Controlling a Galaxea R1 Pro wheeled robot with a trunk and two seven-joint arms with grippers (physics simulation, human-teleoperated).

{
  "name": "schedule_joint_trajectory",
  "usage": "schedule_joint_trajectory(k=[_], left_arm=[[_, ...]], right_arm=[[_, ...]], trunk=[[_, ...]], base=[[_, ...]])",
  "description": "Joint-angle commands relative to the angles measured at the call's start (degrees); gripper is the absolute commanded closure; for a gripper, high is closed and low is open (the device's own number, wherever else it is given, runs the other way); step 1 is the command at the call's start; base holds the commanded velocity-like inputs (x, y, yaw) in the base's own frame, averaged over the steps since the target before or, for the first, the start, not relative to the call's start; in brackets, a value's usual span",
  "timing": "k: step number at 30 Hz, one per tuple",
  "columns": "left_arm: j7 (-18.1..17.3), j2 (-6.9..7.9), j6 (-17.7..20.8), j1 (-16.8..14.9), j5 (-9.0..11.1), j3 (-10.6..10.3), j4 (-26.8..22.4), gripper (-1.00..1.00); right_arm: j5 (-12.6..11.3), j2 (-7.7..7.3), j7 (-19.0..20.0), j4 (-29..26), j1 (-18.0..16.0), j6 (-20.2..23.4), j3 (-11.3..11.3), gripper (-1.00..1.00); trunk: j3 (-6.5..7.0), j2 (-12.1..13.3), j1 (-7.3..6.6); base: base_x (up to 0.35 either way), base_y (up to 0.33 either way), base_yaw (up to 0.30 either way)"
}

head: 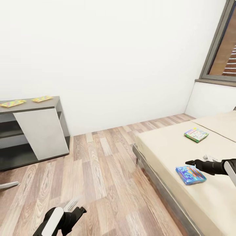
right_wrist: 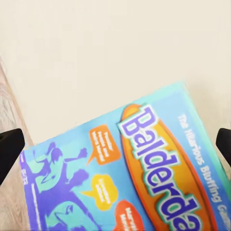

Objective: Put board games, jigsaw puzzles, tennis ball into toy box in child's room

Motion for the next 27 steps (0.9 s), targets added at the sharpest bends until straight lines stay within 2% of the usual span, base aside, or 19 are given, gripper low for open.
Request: schedule_joint_trajectory(k=[1, 27], left_arm=[[0.50, -0.01, 0.13, -0.02, 0.60, 0.03, -0.07, -1.00], [0.50, -0.01, 0.13, -0.02, 0.60, -0.01, -0.04, -1.00]], right_arm=[[0.14, 0.01, 0.26, -0.03, -0.04, 0.34, -0.17, -1.00], [0.13, 0.01, 0.24, -0.03, -0.04, 0.34, -0.19, -1.00]], trunk=[[-0.06, -0.03, -0.03], [-0.05, -0.03, -0.03]], base=[[-0.192, 0.122, 0.001], [-0.034, 0.034, 0.000]])
